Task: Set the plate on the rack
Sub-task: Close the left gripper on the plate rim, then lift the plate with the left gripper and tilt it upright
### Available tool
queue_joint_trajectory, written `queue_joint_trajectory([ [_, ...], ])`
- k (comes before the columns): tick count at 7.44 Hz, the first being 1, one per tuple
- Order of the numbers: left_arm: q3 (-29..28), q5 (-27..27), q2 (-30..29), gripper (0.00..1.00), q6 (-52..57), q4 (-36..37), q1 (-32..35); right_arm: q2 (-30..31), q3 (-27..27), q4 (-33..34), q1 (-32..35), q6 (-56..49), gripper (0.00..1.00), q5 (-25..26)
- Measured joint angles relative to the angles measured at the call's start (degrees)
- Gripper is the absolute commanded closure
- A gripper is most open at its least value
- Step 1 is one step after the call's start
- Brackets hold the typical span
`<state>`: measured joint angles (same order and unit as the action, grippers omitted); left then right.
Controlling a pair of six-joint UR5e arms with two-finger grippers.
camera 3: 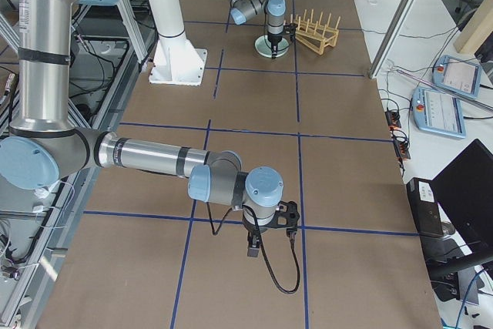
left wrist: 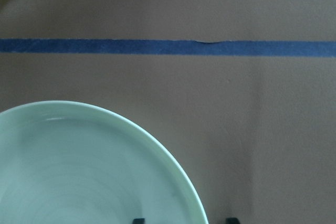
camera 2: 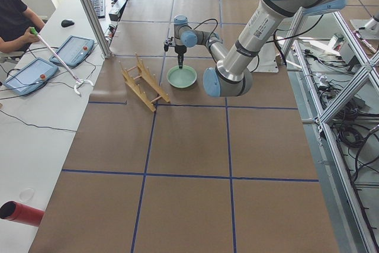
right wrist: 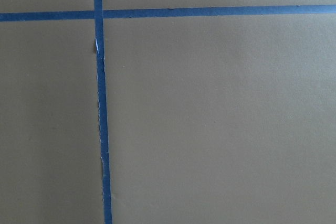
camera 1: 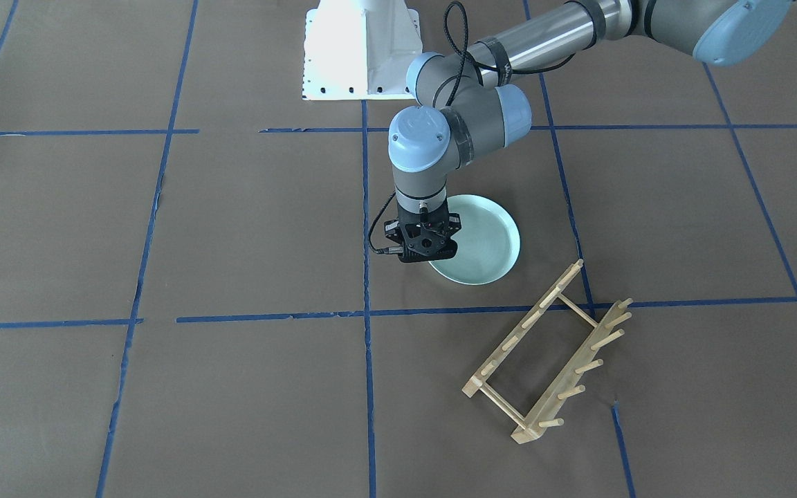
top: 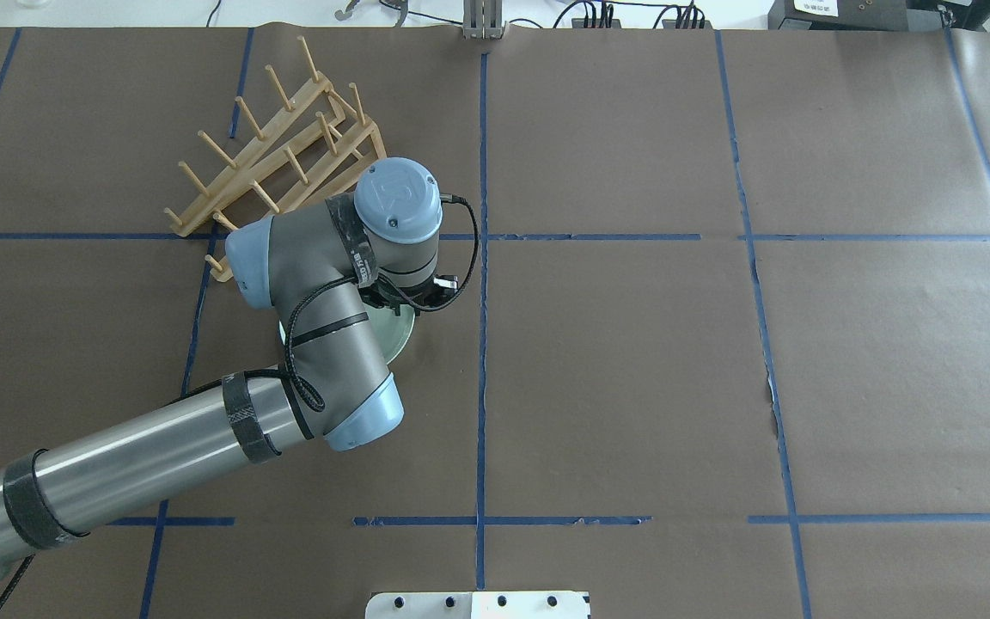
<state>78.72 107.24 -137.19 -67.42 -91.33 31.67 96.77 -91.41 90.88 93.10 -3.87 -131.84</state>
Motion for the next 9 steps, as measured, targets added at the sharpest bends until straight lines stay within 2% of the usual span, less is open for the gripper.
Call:
queue_joint_trajectory([
  [2,3.5,3.0,0.1,1.00,-1.5,0.1,2.7,0.0,0.0,0.0,0.0,0.0,0.00,0.0],
  [4,13.9,6.4,1.3,1.00,-9.0,-0.6,9.5,0.0,0.0,0.0,0.0,0.0,0.00,0.0],
  [5,17.8,7.0,1.8,1.00,-16.4,-3.3,12.8,0.0,0.0,0.0,0.0,0.0,0.00,0.0],
  [7,22.3,7.2,3.5,1.00,-34.5,-12.6,18.0,0.0,0.0,0.0,0.0,0.0,0.00,0.0],
  [9,22.5,4.0,7.8,1.00,-46.3,-25.2,24.2,0.0,0.0,0.0,0.0,0.0,0.00,0.0],
])
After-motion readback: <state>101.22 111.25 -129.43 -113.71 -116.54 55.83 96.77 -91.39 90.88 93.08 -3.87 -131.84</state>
